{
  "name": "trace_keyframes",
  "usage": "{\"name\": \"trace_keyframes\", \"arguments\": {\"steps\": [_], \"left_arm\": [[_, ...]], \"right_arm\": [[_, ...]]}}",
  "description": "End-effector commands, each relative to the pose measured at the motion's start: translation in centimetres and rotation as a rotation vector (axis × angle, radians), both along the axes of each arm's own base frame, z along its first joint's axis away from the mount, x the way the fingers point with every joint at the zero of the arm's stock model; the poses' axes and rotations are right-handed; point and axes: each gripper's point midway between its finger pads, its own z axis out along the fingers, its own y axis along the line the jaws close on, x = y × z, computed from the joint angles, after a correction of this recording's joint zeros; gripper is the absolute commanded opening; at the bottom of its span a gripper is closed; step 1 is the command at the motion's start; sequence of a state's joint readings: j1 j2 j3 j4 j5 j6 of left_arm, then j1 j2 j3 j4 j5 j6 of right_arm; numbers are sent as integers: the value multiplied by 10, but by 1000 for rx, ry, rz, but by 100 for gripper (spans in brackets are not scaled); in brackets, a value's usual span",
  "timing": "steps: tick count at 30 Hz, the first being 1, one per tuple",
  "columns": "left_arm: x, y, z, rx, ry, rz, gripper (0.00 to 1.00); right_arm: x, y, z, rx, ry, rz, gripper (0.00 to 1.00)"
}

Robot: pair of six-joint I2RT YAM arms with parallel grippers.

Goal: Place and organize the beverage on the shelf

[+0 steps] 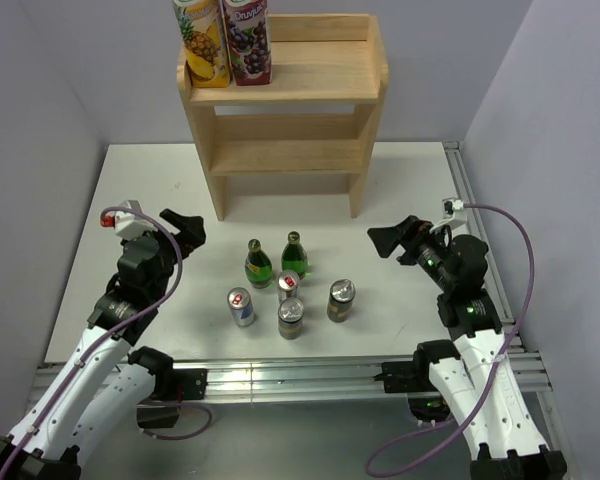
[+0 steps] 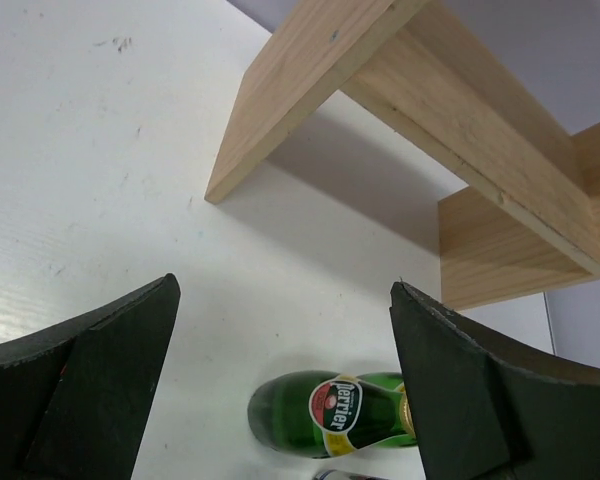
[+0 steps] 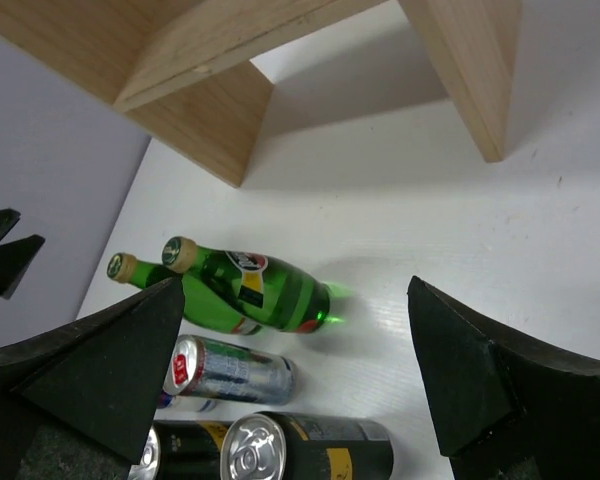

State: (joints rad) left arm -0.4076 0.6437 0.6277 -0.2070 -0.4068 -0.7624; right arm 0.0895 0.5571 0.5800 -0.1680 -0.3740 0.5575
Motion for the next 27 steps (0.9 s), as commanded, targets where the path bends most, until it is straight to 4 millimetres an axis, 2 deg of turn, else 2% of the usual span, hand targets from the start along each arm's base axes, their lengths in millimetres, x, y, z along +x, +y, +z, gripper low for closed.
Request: {"name": "trace_keyframes", "arguments": {"steps": [1, 4, 6, 8, 11, 16, 22, 27], "left_arm": [[-3, 2, 1, -13, -5, 21, 94], [-4, 1, -8, -3, 16, 20, 97], [-5, 0, -12, -2, 22, 20, 98], [-7, -2, -14, -5, 23, 13, 97], [-9, -4, -18, -8, 21, 11, 97], [-11, -10, -22, -18, 19, -5, 96], [-13, -17, -31, -17, 27, -13, 96], [-15, -27, -37, -32, 23, -31, 96]], "right_arm": [[-15, 10, 2, 28, -22, 65, 100], [-33, 28, 0, 71, -8, 184, 100], [-46, 32, -5, 97, 17, 212, 100], [-57, 32, -12, 100, 40, 220, 100], [-71, 28, -8, 101, 17, 201, 100], [-93, 29, -24, 136, 92, 207, 100], [-107, 33, -64, 166, 238, 229, 100], [-105, 26, -116, 107, 404, 188, 100]]}}
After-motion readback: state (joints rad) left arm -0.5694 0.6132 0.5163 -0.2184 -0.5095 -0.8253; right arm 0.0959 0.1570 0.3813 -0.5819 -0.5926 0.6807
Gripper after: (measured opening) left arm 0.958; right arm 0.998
